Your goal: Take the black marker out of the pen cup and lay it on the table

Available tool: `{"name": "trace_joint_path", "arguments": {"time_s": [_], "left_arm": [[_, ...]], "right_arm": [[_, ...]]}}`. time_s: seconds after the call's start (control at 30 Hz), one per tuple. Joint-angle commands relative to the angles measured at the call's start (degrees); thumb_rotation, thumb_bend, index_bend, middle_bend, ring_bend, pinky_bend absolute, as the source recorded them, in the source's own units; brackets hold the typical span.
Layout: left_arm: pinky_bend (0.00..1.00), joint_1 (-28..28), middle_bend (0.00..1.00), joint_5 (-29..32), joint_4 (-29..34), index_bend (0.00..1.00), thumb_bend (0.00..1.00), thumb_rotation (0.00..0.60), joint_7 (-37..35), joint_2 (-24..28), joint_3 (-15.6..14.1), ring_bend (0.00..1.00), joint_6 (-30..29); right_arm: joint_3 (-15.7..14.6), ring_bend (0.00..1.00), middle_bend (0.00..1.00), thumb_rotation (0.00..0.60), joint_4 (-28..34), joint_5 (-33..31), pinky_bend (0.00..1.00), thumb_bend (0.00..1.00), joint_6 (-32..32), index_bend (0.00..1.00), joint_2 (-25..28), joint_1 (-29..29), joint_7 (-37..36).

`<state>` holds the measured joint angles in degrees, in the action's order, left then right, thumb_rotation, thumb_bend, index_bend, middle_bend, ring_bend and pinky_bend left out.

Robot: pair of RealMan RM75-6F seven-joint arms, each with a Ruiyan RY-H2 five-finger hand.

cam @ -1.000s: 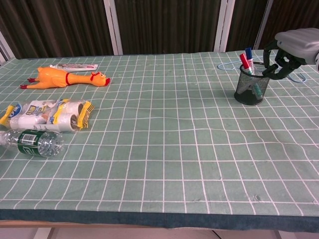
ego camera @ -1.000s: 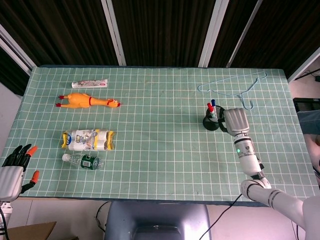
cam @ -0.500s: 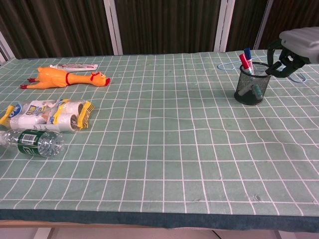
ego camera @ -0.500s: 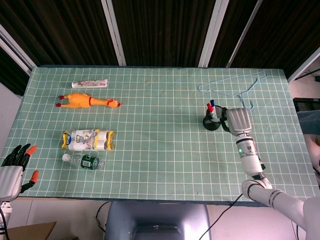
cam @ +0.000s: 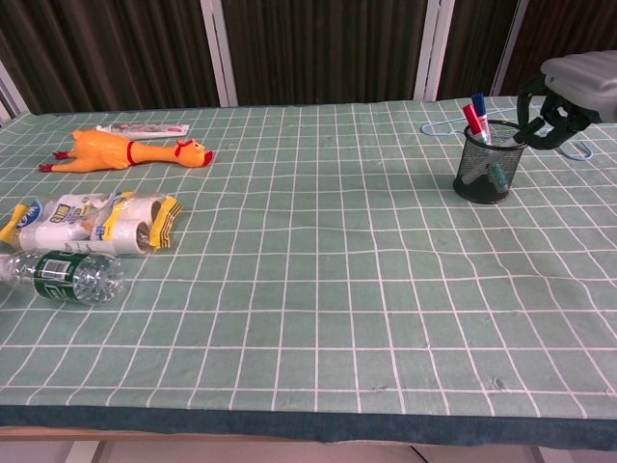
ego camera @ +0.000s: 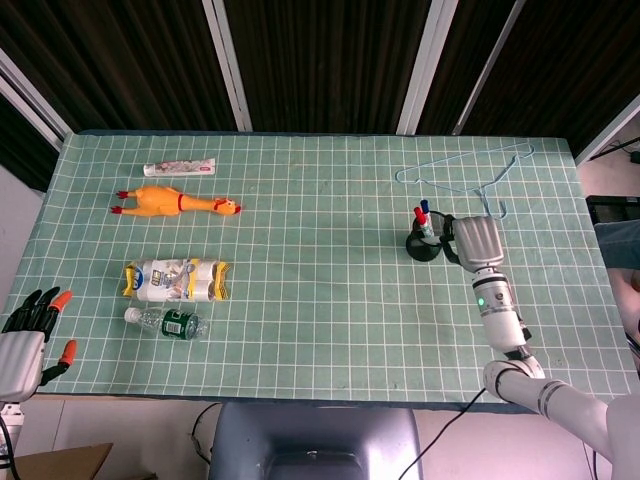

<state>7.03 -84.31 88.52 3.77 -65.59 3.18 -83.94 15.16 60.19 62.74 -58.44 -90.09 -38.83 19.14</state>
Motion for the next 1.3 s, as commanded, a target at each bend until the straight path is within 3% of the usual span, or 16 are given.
{"name": "trace_joint_path", "arguments": {"time_s": [0.03, 0.47, 0.73, 0.87, 1.03, 1.3], "left_arm": [[0.20, 0.0, 0.07, 0.1, 0.1, 0.12, 0.41, 0.600, -0.2, 0.1, 0.0, 0.03, 0.1], [0.20, -0.1, 0.07, 0.3, 0.4, 0.12, 0.41, 0.600, 0.2, 0.1, 0.0, 0.03, 0.1], [0.20, -0.1, 0.07, 0.5, 0.6, 0.12, 0.41, 0.600, 0.3, 0.2, 0.0, 0.03, 0.3], [0.20, -0.2, 0.07, 0.3, 0.7, 0.12, 0.41, 0.600, 0.0, 0.3, -0.1, 0.03, 0.2], [0.20, -0.1, 0.07, 0.5, 0.7, 0.12, 0.41, 0.600, -0.3, 0.4, 0.0, 0.03, 0.4], [0.20, -0.2, 0.07, 0.6, 1.1, 0.12, 0.41, 0.600, -0.6, 0.8, -0.2, 0.03, 0.8]], "right_arm": [[0.6, 1.00, 1.00, 0.600, 3.8, 1.7, 1.00, 1.00, -3.2, 0.89, 1.6, 0.8, -1.6], [0.4, 1.00, 1.00, 0.600, 28.8, 10.2, 1.00, 1.00, -19.2, 0.91, 11.4, 6.8, 3.6], [-4.5, 1.00, 1.00, 0.600, 34.0, 17.7, 1.00, 1.00, -19.1, 0.91, 13.6, 8.0, 3.6], [-6.6, 1.00, 1.00, 0.600, 35.0, 15.3, 1.00, 1.00, -14.7, 0.91, 14.5, 8.2, 5.8], [-6.6, 1.00, 1.00, 0.600, 37.1, 10.6, 1.00, 1.00, -14.1, 0.91, 14.5, 7.9, 18.9], [-7.3, 1.00, 1.00, 0.600, 44.5, -4.0, 1.00, 1.00, -16.3, 0.92, 14.7, 5.4, 52.5]]}}
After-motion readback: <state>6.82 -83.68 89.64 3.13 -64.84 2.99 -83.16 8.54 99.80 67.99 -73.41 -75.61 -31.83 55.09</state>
